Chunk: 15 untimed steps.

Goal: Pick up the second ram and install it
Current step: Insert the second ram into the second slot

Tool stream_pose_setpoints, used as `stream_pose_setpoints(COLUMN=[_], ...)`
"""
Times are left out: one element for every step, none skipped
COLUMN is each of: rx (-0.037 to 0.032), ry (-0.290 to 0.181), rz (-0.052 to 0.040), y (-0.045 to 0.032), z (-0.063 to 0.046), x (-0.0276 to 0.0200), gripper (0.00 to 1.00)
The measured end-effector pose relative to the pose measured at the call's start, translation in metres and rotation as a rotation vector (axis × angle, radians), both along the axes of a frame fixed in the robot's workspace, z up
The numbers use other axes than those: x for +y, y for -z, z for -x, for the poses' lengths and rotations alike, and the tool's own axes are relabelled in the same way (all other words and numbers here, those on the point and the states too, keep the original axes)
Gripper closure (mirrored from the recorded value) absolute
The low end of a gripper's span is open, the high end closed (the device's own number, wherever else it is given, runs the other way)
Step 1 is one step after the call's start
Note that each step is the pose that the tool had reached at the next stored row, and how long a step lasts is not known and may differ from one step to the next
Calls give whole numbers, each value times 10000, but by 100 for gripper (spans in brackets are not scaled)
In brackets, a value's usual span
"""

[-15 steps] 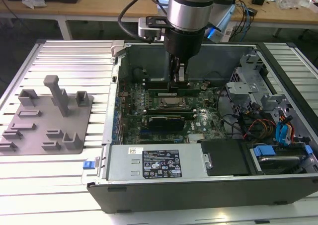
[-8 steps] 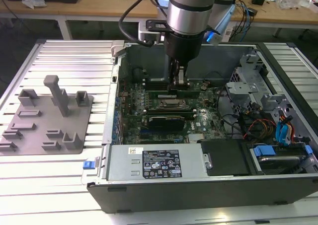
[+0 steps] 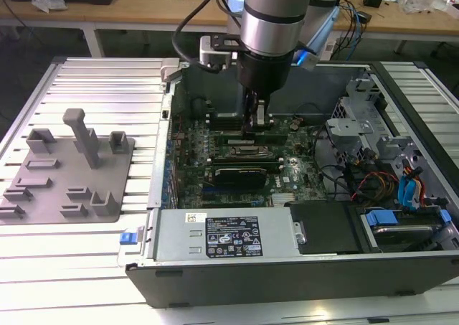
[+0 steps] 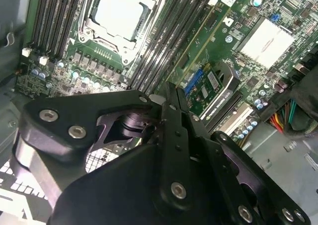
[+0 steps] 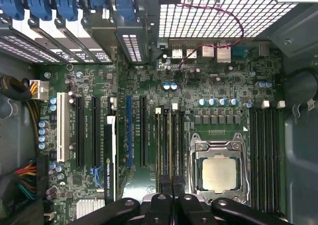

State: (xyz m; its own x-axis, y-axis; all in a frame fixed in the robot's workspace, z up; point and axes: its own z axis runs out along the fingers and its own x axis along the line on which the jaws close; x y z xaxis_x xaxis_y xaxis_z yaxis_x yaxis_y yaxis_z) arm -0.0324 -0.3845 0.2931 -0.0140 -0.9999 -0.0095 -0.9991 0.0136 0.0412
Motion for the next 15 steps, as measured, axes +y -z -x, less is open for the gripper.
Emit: stream_pose_setpoints(rx=[0, 0, 0, 0, 0, 0, 0, 0, 0, -1, -1, 0, -1, -1, 1], ry=[0, 0, 0, 0, 0, 0, 0, 1, 1, 0, 0, 0, 0, 0, 0], rz=[0, 0, 0, 1, 0, 0, 0, -1, 0, -3, -4, -5, -17, -37, -50], y=[7, 15, 27, 35, 42, 57, 75, 84, 97, 110, 116, 121, 130, 138, 142], z=[0, 0, 0, 0, 0, 0, 0, 0, 0, 0, 0, 0, 0, 0, 0], x=[0, 0, 0, 0, 0, 0, 0, 1, 3, 4, 5, 6, 6, 8, 9], gripper=[91, 91, 91, 91, 91, 91, 91, 91, 91, 91, 91, 91, 91, 91, 91])
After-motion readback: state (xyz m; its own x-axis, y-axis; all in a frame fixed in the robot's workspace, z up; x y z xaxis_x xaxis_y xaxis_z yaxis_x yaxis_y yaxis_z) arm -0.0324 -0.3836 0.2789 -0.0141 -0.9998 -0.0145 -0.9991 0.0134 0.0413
